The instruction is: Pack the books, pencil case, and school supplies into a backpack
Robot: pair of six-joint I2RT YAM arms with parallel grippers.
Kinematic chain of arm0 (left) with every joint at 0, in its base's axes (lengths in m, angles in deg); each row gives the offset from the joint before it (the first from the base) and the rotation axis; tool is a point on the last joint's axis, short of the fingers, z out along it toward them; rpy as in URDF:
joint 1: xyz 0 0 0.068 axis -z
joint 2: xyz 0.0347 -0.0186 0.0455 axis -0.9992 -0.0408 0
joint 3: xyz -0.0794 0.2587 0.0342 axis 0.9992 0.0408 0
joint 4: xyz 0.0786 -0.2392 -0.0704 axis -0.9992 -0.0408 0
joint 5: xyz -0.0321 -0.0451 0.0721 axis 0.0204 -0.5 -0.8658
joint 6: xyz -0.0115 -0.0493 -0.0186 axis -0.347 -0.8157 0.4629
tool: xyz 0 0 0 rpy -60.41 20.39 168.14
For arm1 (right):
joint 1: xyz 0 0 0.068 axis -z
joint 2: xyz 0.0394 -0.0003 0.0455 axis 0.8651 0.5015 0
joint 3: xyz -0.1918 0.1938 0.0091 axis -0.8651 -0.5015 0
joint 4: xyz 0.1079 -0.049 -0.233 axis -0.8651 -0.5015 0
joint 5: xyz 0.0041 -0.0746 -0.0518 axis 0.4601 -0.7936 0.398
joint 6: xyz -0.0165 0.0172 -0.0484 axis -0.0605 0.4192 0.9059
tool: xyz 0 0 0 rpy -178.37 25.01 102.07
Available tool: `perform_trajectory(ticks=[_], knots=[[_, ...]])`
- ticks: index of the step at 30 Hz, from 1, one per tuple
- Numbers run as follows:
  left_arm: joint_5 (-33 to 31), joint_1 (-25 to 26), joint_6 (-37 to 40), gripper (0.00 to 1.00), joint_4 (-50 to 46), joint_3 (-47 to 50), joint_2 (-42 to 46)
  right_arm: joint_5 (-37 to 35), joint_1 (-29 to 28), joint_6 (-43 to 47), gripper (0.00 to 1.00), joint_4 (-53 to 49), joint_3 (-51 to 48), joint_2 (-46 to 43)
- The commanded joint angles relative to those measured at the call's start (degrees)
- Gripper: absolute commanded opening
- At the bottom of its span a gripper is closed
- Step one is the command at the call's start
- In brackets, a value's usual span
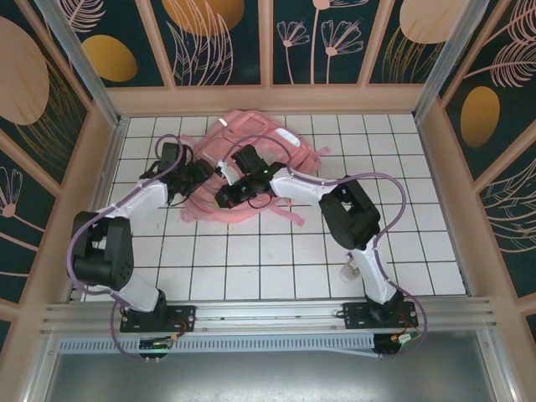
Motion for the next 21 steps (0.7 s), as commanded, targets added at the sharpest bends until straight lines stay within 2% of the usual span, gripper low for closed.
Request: perform_trajectory(ticks=[1, 5, 6, 11, 17, 21], knots=[[-0.4, 0.3, -3.1, 0.44, 3.4, 0.8, -2.2, -0.8, -2.0, 3.8, 0.00, 0.3, -0.7, -3.3], [-3.2, 0.3, 0.5, 0.03, 1.9, -0.5, -2.7, -6.1, -2.1, 2.7, 0.00, -0.2, -5.0, -7.0], [-4.0, 0.3, 1.9, 0.00, 1.4, -0.8, -2.4, -7.5, -1.7, 2.2, 0.00, -0.9, -6.3, -8.0], [-4.6, 0.1, 11.2, 0.00, 0.6, -0.9, 0.2, -10.8, 4.0, -1.8, 0.00, -3.2, -16.0, -14.3], [-1.5, -0.6, 24.6, 0.00, -0.1, 0.4, 2.9, -8.1, 15.4, -3.1, 0.00, -4.8, -27.1, -20.7], [4.2, -0.8, 31.2, 0.00, 1.1, 2.1, 3.7, -8.1, 21.9, -3.6, 0.00, -5.0, -28.6, -20.7]])
